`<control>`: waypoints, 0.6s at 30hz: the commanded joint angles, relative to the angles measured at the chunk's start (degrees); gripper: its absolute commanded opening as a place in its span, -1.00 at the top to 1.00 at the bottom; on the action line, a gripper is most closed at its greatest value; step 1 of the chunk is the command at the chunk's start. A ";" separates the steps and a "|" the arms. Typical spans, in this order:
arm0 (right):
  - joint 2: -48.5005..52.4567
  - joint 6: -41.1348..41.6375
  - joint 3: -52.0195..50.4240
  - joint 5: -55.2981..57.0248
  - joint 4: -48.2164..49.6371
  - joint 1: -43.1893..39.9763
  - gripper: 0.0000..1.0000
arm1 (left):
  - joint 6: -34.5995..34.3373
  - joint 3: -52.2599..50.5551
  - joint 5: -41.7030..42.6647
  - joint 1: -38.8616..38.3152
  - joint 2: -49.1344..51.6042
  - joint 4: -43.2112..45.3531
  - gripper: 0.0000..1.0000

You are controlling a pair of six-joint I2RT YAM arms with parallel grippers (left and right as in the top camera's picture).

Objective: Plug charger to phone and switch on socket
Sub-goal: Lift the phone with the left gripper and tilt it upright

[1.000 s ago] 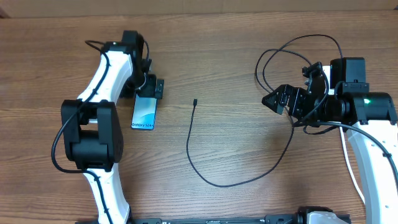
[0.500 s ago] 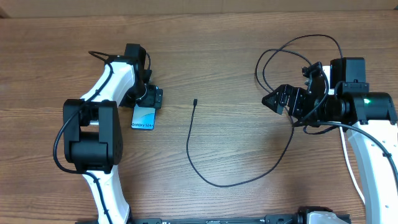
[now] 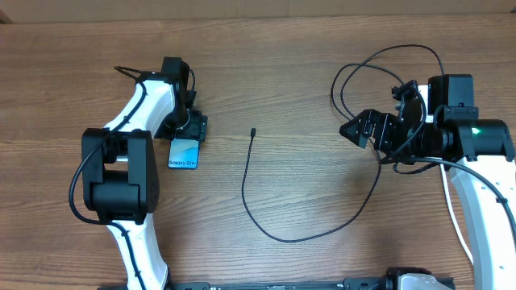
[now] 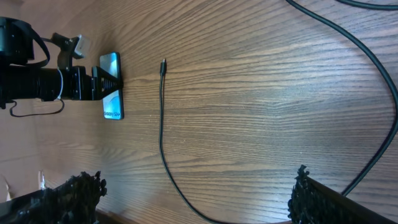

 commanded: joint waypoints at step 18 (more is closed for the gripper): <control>0.13 0.28 0.87 -0.35 1.86 -0.11 -1.00 | -11.72 23.54 13.11 -0.37 2.03 -16.52 -0.60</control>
